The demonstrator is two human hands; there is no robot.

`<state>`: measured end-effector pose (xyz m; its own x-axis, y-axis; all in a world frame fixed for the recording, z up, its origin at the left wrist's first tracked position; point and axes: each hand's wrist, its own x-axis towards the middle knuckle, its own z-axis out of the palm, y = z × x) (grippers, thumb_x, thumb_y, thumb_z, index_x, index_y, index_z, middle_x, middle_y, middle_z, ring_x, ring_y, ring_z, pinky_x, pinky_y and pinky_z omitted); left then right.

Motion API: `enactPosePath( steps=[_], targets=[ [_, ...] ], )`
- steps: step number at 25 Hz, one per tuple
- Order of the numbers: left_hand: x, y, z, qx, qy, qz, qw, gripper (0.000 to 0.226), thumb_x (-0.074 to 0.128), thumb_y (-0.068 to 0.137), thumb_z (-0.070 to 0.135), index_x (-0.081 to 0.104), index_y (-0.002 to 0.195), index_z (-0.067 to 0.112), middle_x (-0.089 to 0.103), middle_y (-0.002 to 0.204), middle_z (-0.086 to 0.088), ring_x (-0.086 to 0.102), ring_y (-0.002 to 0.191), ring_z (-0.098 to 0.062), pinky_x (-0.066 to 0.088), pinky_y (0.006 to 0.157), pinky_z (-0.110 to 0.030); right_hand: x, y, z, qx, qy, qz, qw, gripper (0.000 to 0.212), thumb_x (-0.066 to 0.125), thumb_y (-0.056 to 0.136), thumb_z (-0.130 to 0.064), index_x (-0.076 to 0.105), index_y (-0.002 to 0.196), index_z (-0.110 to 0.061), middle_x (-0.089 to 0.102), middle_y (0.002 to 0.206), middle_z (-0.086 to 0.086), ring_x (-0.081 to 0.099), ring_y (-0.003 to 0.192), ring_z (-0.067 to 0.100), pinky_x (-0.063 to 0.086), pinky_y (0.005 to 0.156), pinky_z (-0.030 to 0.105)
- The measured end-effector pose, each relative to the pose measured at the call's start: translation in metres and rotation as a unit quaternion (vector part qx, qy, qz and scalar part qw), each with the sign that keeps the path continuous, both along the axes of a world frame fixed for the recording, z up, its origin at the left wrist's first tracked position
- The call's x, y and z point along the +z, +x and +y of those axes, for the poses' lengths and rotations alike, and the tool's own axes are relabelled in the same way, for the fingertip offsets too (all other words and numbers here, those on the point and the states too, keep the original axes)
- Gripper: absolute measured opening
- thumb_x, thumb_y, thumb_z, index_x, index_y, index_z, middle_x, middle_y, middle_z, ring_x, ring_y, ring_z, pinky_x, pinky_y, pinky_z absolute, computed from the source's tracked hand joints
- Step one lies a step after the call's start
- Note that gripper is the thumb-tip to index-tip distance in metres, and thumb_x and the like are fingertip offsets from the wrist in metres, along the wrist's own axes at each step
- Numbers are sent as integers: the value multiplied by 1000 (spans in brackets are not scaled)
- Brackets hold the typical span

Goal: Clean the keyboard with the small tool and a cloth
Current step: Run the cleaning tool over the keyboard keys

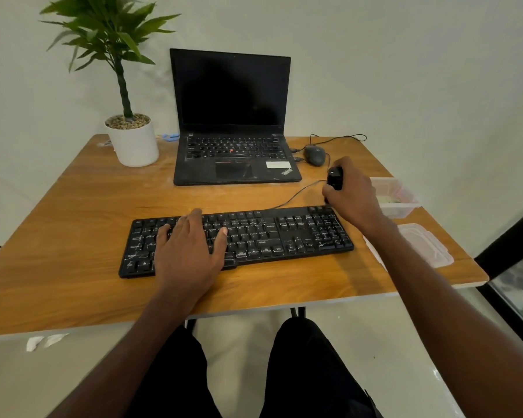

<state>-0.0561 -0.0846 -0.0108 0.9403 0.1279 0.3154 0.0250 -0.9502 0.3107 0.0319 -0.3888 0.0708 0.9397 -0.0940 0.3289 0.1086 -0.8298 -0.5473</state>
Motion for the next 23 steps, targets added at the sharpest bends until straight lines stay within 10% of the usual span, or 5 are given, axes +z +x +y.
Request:
enactPosePath(
  steps=[9, 15, 23],
  targets=[
    [13, -18, 89, -47, -218, -41, 974, 75, 58, 94, 72, 41, 153, 29, 61, 145, 3, 56, 133, -20, 40, 117, -50, -13, -18, 101, 151, 310, 55, 937, 31, 68, 99, -19, 56, 127, -26, 59, 117, -6, 69, 104, 16, 62, 66, 27],
    [13, -28, 151, -82, -373, 160, 910, 148, 90, 49, 72, 6, 165, 37, 27, 170, 19, 30, 153, -10, 31, 122, -38, -6, -15, 197, 283, 303, 83, 906, 39, 70, 99, -23, 59, 135, -33, 56, 118, -15, 70, 98, 16, 64, 67, 32],
    [2, -20, 155, -102, -285, 161, 939, 160, 96, 40, 79, -4, 162, 50, 27, 169, 25, 31, 156, -19, 24, 128, -54, -14, -3, 280, 356, 144, 106, 917, 62, 81, 87, -21, 49, 140, -29, 64, 114, -5, 67, 94, 11, 62, 68, 27]
  ],
)
